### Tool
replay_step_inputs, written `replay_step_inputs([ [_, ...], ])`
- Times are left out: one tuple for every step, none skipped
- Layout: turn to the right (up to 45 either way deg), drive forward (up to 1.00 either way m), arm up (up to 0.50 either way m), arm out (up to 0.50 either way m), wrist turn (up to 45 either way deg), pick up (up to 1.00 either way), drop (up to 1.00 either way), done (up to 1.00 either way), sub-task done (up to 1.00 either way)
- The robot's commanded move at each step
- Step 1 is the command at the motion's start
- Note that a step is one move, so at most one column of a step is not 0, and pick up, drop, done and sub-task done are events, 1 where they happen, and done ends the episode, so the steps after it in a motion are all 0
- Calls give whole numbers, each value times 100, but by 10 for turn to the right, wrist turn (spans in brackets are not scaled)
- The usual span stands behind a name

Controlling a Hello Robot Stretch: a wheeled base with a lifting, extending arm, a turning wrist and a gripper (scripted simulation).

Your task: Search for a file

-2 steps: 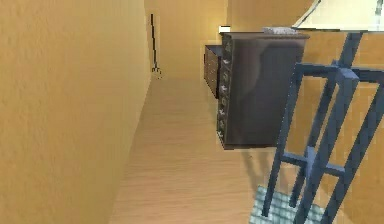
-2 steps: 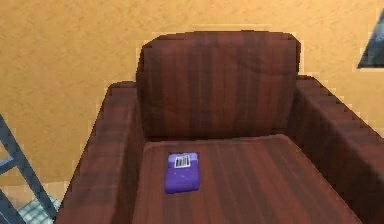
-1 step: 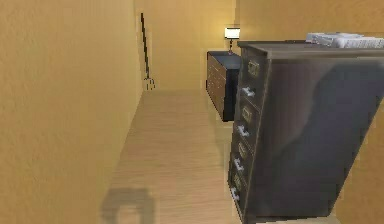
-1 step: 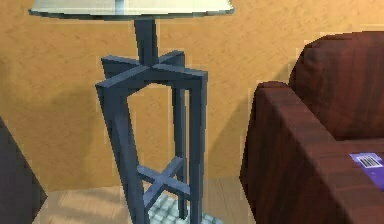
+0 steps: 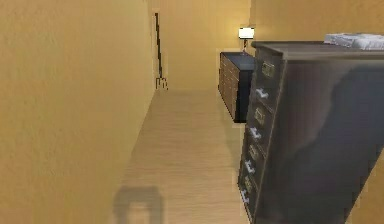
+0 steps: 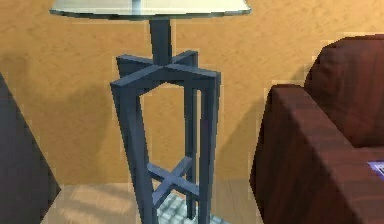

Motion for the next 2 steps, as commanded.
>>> replay_step_inputs([
  [0,35,0,0,0,0,0,0,0],
  [390,0,0,0,0,0,0,0,0],
])
